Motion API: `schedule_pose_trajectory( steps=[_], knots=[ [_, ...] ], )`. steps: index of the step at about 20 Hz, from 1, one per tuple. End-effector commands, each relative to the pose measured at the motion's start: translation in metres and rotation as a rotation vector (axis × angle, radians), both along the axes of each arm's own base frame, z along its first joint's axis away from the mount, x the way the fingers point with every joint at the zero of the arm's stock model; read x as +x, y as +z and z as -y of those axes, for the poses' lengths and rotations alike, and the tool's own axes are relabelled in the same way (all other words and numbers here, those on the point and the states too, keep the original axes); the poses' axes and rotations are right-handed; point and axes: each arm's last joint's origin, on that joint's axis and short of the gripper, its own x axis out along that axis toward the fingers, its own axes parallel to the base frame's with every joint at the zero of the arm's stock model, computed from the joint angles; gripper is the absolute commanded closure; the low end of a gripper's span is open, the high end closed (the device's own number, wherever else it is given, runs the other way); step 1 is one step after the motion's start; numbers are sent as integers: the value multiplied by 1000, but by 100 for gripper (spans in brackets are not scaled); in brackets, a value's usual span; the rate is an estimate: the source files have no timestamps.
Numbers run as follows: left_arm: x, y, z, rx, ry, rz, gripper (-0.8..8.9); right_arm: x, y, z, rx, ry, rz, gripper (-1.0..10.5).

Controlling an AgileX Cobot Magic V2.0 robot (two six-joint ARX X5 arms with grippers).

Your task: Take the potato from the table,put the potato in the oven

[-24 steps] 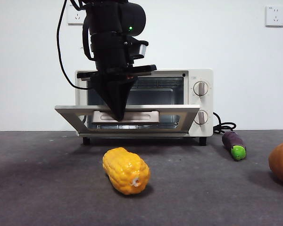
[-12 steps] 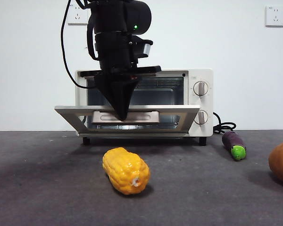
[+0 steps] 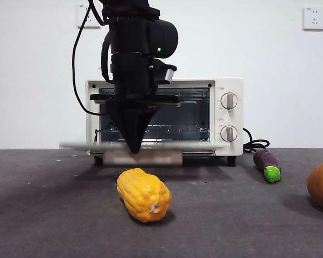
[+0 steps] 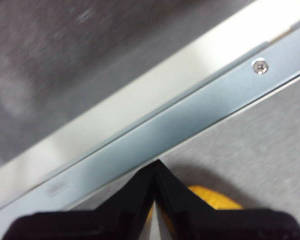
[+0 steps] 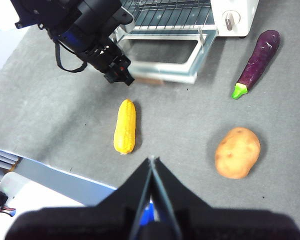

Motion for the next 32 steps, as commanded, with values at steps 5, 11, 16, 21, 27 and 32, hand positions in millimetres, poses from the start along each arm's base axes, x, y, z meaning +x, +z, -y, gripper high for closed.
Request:
schedule_pose_trajectory(
  steps=[5, 11, 16, 21, 27, 32],
  knots=[
    [-13, 12, 3, 22, -41, -11, 820, -1, -1, 0, -6, 7, -11, 946],
    [-54, 96, -10, -154, -92, 136, 820, 17, -3, 0, 15, -12, -90, 933],
    [-123, 196, -63, -362, -88, 382, 820, 39, -8, 1, -1, -53, -177, 805],
    [-201, 258, -133, -514, -56, 613, 820, 63, -15, 3, -31, -126, -278, 751],
    [-266, 269, -192, -489, -4, 693, 820, 93, -27, 8, -128, -261, -394, 747],
    [-294, 273, -217, -536, 4, 758, 820, 122, -42, -3, -155, -246, -499, 507]
  ],
)
